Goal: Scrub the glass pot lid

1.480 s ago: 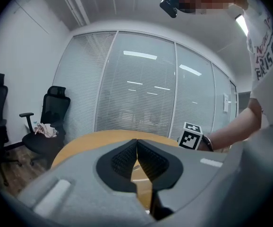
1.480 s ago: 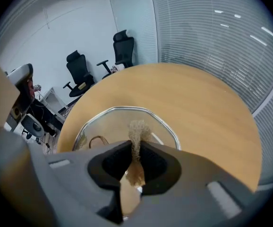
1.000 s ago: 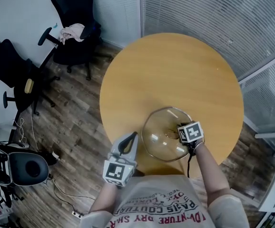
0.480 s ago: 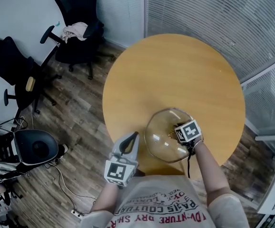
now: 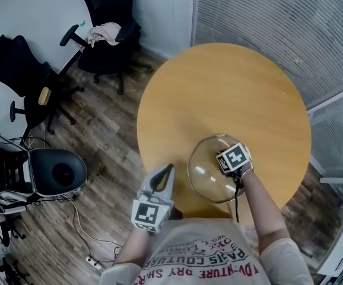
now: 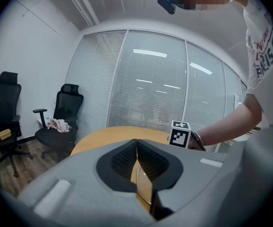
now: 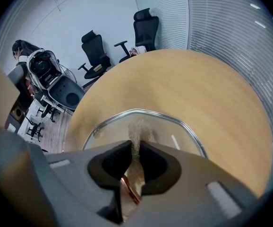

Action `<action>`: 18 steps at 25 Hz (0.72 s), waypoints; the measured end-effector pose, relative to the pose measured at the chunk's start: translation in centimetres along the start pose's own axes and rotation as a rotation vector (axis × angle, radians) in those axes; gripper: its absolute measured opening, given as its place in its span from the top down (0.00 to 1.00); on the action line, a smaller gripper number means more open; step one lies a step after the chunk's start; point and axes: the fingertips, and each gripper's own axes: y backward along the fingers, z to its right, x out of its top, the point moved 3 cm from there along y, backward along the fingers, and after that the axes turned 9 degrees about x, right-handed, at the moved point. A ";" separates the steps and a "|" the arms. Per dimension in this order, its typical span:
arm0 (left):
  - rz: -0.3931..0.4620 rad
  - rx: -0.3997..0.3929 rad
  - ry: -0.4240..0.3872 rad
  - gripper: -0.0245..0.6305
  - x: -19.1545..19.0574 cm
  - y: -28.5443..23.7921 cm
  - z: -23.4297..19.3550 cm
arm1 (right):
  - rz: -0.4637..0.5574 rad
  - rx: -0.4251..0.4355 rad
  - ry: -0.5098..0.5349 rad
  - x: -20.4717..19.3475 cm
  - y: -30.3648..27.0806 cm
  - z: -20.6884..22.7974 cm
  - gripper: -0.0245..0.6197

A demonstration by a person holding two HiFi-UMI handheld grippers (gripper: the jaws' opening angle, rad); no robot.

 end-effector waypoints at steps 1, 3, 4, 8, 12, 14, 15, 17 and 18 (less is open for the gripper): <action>0.000 0.004 -0.001 0.95 -0.1 0.1 -0.1 | -0.006 0.003 0.010 0.1 -0.2 -0.1 0.88; -0.002 0.014 -0.005 0.95 -0.6 0.3 -0.2 | -0.025 0.001 0.044 0.1 -0.9 -0.2 0.88; -0.003 0.019 -0.007 0.95 -0.8 0.4 -0.3 | -0.035 -0.002 0.065 0.0 -1.2 -0.4 0.88; -0.010 0.047 -0.006 0.95 -1.4 1.2 -1.1 | -0.075 0.007 0.144 0.4 -2.1 -2.0 0.88; -0.022 0.052 0.001 0.95 -1.8 2.2 -1.2 | -0.145 -0.002 0.233 0.1 -2.6 -4.0 0.88; -0.015 0.053 -0.002 0.95 -1.6 2.6 -1.6 | -0.173 -0.036 0.331 0.6 -3.0 -4.9 0.88; -0.012 0.055 -0.001 0.95 -1.6 2.7 -1.7 | -0.185 -0.054 0.381 0.9 -3.2 -5.2 0.88; -0.011 0.062 0.002 0.95 -1.7 2.8 -1.8 | -0.215 -0.079 0.443 0.8 -3.5 -5.5 0.88; -0.010 0.065 0.004 0.95 -1.7 2.9 -1.8 | -0.226 -0.084 0.459 0.7 -3.5 -5.7 0.88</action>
